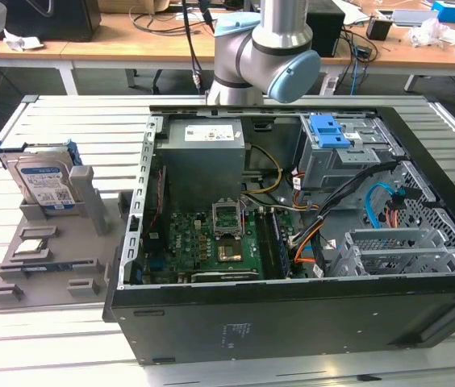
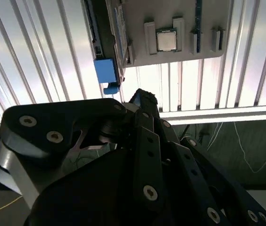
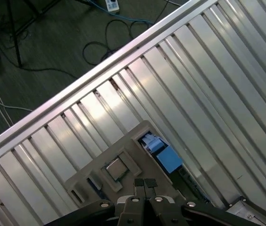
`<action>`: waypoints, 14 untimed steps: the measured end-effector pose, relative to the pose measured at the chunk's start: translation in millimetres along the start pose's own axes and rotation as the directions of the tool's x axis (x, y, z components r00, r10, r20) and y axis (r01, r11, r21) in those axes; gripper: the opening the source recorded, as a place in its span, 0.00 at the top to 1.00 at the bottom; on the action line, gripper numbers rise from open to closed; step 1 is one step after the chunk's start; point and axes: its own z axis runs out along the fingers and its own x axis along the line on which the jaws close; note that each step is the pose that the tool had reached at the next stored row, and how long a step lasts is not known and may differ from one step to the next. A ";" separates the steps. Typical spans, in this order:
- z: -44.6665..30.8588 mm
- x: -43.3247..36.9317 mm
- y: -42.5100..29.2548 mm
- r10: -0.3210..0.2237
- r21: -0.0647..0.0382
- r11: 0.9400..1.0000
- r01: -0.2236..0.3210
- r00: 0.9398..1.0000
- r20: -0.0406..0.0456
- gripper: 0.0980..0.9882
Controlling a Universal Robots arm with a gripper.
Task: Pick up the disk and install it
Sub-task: 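Pick up the disk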
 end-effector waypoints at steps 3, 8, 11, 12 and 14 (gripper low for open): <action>0.0 0.0 0.0 -0.034 -0.001 0.999 0.034 0.999 -0.002 0.99; 0.0 0.0 0.0 -0.084 -0.002 0.996 0.084 0.996 -0.004 0.99; 0.0 0.0 0.0 -0.110 -0.003 0.994 0.110 0.994 -0.005 0.99; 0.0 0.0 0.0 -0.119 -0.003 0.993 0.119 0.993 -0.005 0.99; 0.0 0.0 0.0 -0.147 -0.004 0.989 0.147 0.989 -0.006 0.99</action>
